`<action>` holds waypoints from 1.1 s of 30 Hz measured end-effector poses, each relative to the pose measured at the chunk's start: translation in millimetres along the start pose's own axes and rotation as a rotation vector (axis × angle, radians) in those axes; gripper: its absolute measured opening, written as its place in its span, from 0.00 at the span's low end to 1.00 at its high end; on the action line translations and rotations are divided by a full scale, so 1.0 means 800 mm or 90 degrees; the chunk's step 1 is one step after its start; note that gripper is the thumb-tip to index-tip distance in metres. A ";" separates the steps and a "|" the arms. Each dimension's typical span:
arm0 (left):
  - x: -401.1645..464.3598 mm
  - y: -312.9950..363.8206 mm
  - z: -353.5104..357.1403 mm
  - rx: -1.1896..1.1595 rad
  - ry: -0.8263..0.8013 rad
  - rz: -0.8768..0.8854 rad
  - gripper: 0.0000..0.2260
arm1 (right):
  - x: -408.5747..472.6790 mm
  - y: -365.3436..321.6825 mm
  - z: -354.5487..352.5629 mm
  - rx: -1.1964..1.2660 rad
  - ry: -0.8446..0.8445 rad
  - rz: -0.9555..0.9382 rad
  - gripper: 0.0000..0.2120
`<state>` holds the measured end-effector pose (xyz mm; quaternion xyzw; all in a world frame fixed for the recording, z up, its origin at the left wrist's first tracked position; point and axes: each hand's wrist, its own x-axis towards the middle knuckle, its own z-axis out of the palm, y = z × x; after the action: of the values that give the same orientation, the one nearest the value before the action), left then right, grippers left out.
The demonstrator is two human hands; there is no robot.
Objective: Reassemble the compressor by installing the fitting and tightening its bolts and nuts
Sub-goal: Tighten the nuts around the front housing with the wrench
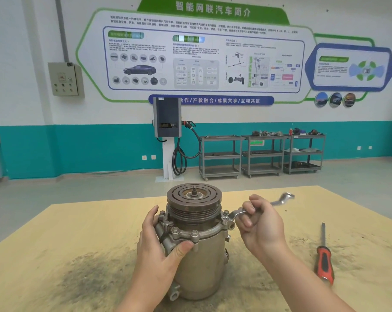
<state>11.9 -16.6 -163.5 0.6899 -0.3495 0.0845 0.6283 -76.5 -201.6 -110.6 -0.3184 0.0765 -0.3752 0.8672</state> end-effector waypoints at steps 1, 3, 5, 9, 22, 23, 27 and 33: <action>0.000 0.000 0.000 0.001 0.000 -0.003 0.40 | -0.006 0.002 -0.004 0.007 0.007 -0.027 0.07; -0.001 0.000 0.000 0.005 0.001 -0.012 0.40 | -0.017 0.003 -0.011 0.011 0.005 -0.074 0.08; -0.001 0.001 -0.001 0.009 0.004 -0.016 0.40 | -0.033 0.005 -0.016 -0.019 -0.010 -0.138 0.10; -0.001 0.004 -0.001 0.021 0.004 -0.016 0.40 | -0.076 0.029 -0.022 -0.274 -0.108 -0.436 0.11; 0.001 0.000 -0.002 0.021 -0.016 -0.013 0.39 | -0.076 0.009 0.013 -0.389 -0.177 -0.587 0.10; 0.002 0.000 -0.002 0.022 -0.017 -0.012 0.39 | -0.072 0.005 0.015 -0.309 -0.129 -0.514 0.10; 0.002 0.001 -0.004 0.013 -0.018 -0.008 0.39 | -0.051 -0.004 0.010 -0.130 -0.019 -0.301 0.10; 0.003 -0.003 -0.003 0.002 -0.018 -0.011 0.40 | -0.025 -0.006 0.004 -0.038 0.006 -0.139 0.09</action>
<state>15.6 -15.1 -163.5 0.6952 -0.3522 0.0695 0.6227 -92.3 -188.7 -107.6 -0.3486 0.0564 -0.4665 0.8109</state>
